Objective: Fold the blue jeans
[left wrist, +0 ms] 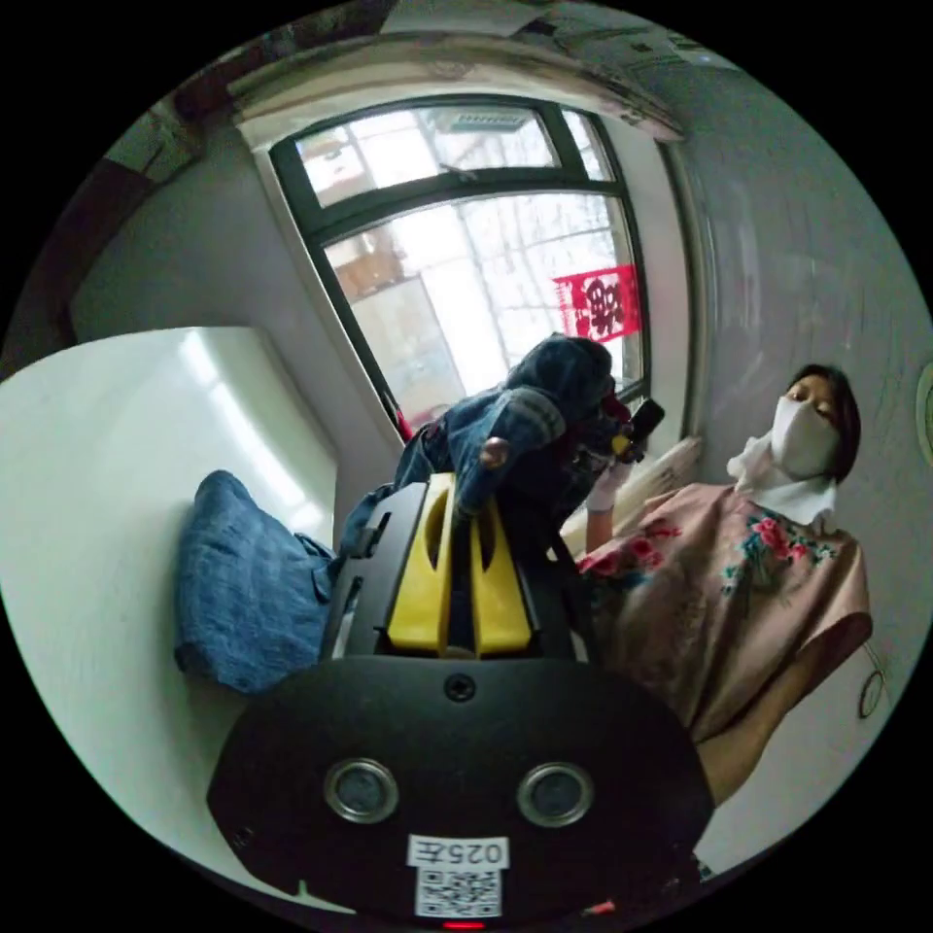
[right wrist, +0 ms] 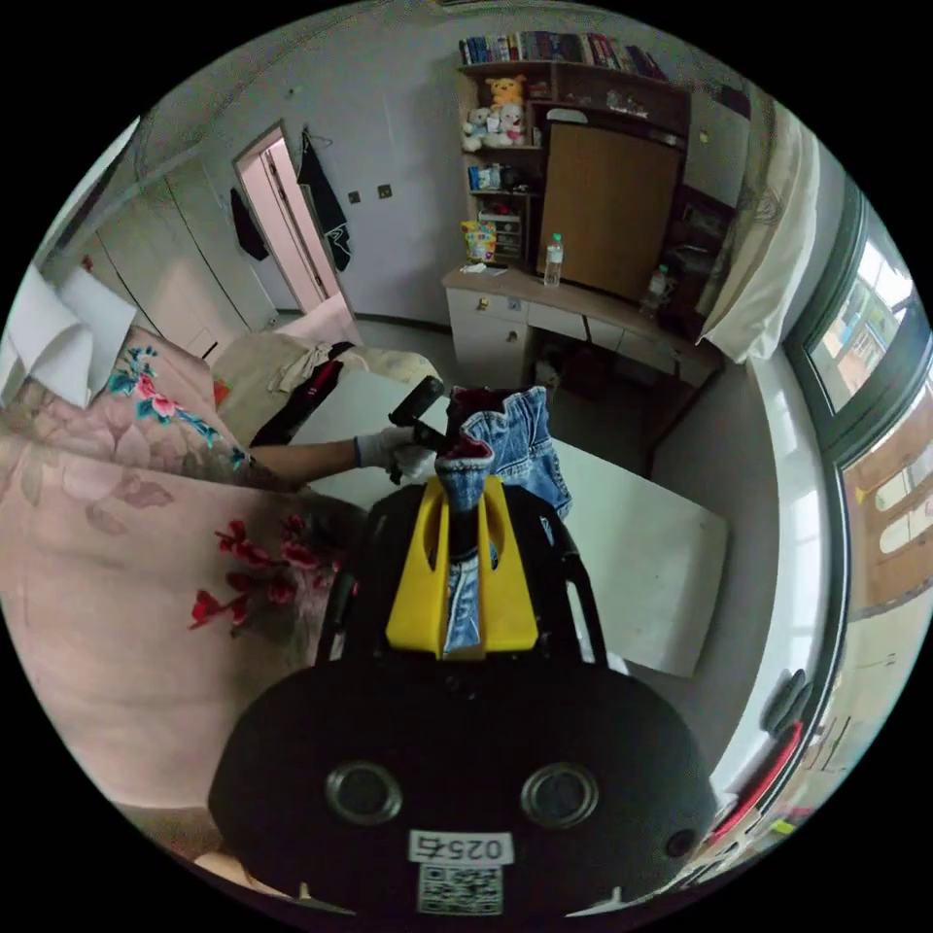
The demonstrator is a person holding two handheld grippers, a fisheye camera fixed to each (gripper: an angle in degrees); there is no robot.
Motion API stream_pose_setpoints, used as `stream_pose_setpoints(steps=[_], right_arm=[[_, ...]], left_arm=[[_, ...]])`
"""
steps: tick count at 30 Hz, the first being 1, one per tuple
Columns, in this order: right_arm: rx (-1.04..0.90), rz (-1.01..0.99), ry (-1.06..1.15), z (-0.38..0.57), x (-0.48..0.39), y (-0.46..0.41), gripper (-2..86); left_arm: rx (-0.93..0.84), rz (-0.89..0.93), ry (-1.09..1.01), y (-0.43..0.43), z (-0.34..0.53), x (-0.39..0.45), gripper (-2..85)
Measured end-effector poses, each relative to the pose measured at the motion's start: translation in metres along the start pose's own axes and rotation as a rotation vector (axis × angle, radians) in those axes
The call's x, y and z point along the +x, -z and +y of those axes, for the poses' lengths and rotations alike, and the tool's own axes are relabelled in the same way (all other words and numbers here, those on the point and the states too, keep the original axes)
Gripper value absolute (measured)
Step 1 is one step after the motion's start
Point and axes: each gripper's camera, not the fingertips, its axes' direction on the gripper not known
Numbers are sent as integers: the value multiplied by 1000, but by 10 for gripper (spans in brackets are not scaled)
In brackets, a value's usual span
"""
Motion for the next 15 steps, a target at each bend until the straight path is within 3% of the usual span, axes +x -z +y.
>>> stream_pose_setpoints(steps=[5, 10, 15], right_arm=[[154, -186, 89, -22, 1, 17, 40], [289, -776, 275, -75, -12, 9, 40], [354, -1033, 399, -107, -45, -8, 42]], left_arm=[[456, -314, -135, 72, 52, 117, -14], [947, -564, -373, 160, 122, 294, -13], [1231, -812, -599, 179, 177, 434, -12]])
